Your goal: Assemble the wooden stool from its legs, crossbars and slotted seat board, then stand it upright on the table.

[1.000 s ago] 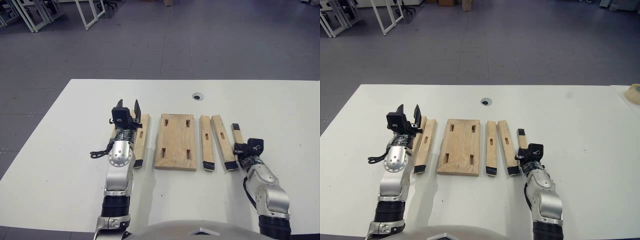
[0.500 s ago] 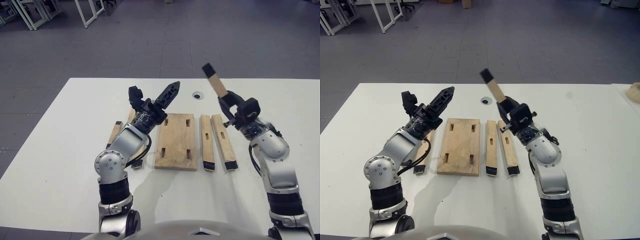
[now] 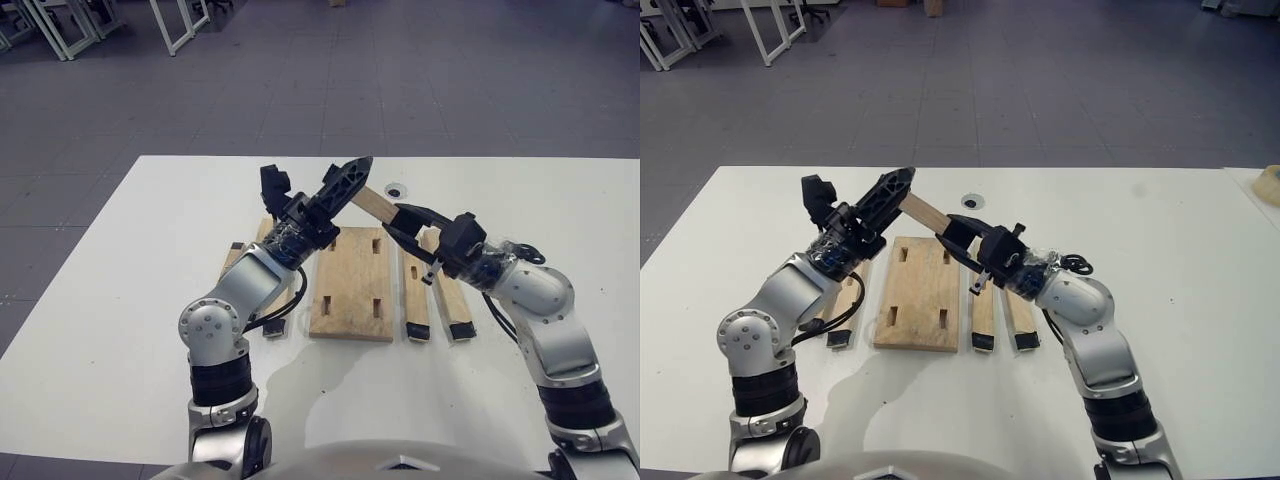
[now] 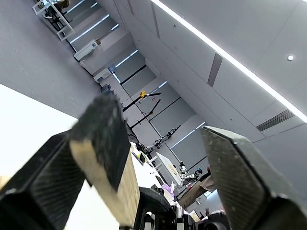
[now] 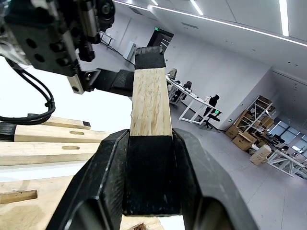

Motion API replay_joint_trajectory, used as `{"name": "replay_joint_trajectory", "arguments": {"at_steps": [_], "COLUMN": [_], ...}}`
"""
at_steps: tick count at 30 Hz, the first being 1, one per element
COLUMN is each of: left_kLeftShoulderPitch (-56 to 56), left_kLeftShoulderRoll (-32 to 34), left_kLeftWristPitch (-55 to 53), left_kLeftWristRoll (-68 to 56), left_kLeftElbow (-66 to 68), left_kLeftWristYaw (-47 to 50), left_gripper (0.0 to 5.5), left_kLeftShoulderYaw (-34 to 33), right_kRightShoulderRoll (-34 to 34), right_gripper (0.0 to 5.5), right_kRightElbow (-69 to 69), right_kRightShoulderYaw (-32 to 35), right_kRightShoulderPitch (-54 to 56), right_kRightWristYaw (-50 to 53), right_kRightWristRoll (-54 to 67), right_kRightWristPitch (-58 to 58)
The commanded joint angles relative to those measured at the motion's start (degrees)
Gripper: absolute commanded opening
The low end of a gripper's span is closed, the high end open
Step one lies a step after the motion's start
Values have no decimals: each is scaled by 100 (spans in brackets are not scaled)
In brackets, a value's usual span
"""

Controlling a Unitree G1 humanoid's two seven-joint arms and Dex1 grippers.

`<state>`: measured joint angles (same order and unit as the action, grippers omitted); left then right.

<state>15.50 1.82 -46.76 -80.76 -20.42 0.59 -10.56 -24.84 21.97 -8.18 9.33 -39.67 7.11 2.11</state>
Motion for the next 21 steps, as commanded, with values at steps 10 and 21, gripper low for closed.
{"name": "replay_joint_trajectory", "arguments": {"at_steps": [10,21], "left_kLeftShoulderPitch": [-195,-447], "left_kLeftShoulderRoll": [404,524], "left_kLeftWristPitch": [190,263], "left_kLeftWristRoll": [413,840], "left_kLeftElbow": [137,472], "left_kLeftWristYaw": [-486,-818], "left_gripper": [176,50], "left_kLeftShoulderYaw": [172,238], "right_kRightShoulderRoll": [-69,-138], "right_gripper": [128,128], "right_kRightElbow": [222,280], "right_kRightShoulderYaw": [56,64], "right_kRightShoulderPitch": [24,-11], "right_kRightWristYaw": [-190,-271], "right_kRightWristRoll": [584,729], "right_kRightWristPitch": [394,519]}}
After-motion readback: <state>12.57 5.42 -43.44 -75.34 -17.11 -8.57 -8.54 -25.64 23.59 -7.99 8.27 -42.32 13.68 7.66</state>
